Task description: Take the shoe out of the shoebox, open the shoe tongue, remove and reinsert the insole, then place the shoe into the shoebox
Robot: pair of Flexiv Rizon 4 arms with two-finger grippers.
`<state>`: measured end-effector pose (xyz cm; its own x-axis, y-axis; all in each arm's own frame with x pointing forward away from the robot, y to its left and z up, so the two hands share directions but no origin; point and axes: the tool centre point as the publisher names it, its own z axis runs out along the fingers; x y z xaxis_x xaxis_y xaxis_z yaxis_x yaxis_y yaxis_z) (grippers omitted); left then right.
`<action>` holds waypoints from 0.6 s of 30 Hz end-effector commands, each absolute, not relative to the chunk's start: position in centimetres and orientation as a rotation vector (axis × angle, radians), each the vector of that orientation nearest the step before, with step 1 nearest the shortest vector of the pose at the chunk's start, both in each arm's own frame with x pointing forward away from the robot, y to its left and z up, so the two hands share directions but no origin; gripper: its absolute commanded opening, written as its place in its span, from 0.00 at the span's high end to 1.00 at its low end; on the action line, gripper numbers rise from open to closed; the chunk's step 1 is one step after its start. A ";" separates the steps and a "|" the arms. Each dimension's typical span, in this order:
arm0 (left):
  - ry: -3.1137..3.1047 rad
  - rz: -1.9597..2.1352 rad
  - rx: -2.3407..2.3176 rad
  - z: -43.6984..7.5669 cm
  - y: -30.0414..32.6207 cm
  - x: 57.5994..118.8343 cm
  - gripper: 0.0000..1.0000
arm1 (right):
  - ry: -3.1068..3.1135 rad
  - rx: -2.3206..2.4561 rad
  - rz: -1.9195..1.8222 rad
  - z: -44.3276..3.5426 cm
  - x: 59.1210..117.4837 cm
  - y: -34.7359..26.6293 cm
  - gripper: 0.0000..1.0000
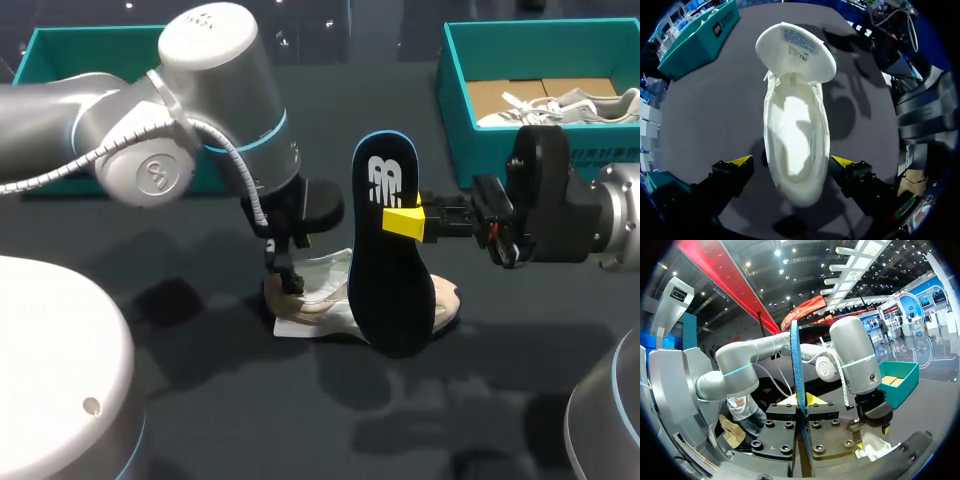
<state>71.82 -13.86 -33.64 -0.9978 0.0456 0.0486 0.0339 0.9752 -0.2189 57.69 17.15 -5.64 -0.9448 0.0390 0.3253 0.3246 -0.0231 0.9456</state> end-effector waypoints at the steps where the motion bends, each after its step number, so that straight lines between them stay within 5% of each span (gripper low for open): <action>1: -3.084 0.322 -0.056 -33.1 -14.8 72.4 0.00 | -2.042 -0.390 -2.078 -5.7 57.7 17.3 1.00; 18: -3.097 0.300 -0.066 -35.2 -18.9 75.0 0.01 | -2.042 -0.390 -2.078 -5.7 57.7 17.3 1.00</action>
